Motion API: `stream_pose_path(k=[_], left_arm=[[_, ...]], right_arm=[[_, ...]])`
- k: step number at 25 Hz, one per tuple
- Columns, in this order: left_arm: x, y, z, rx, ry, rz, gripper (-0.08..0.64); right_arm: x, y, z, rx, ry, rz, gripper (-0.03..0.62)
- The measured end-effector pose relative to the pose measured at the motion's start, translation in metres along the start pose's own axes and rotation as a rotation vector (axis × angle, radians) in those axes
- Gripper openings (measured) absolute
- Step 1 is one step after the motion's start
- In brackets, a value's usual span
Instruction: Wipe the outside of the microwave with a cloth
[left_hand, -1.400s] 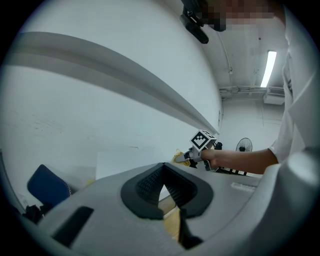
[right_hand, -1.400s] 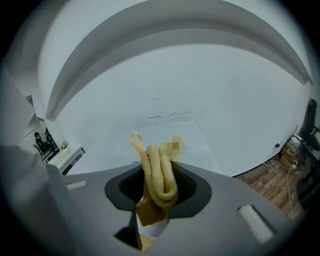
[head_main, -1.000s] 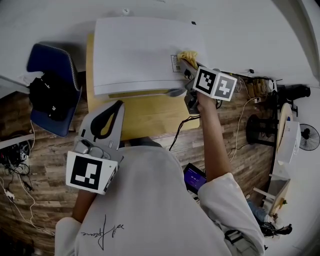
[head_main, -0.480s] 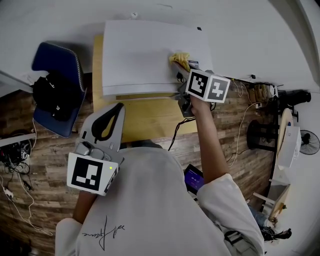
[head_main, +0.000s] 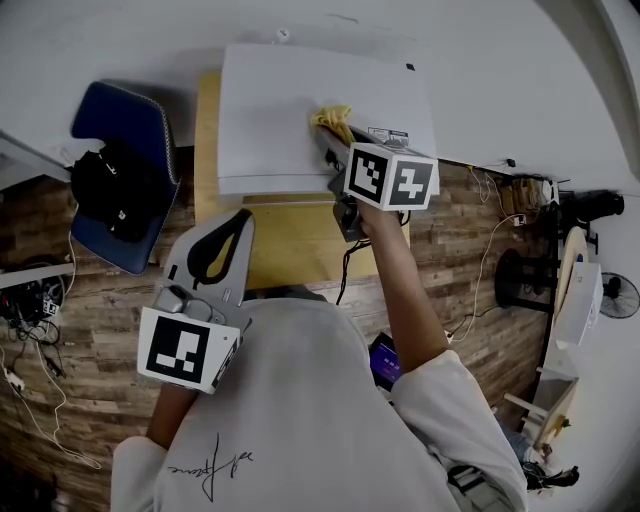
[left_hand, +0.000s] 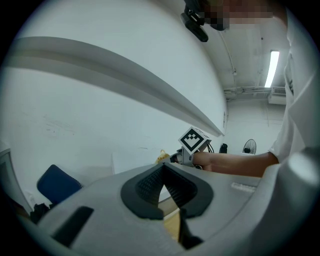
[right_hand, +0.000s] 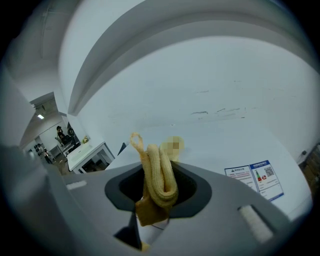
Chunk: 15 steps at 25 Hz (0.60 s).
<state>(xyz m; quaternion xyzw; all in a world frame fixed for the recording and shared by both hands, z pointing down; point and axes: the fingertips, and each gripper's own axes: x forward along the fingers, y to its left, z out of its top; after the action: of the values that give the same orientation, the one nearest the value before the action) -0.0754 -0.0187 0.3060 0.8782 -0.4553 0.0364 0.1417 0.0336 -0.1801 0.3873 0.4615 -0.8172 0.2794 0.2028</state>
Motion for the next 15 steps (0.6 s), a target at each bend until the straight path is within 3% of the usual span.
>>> stream_pose_path(k=[15], left_arm=[[0.004, -0.001, -0.003, 0.020, 0.021, -0.001, -0.008]], right_arm=[[0.031, 0.078, -0.004, -0.044, 0.012, 0.156, 0.118]])
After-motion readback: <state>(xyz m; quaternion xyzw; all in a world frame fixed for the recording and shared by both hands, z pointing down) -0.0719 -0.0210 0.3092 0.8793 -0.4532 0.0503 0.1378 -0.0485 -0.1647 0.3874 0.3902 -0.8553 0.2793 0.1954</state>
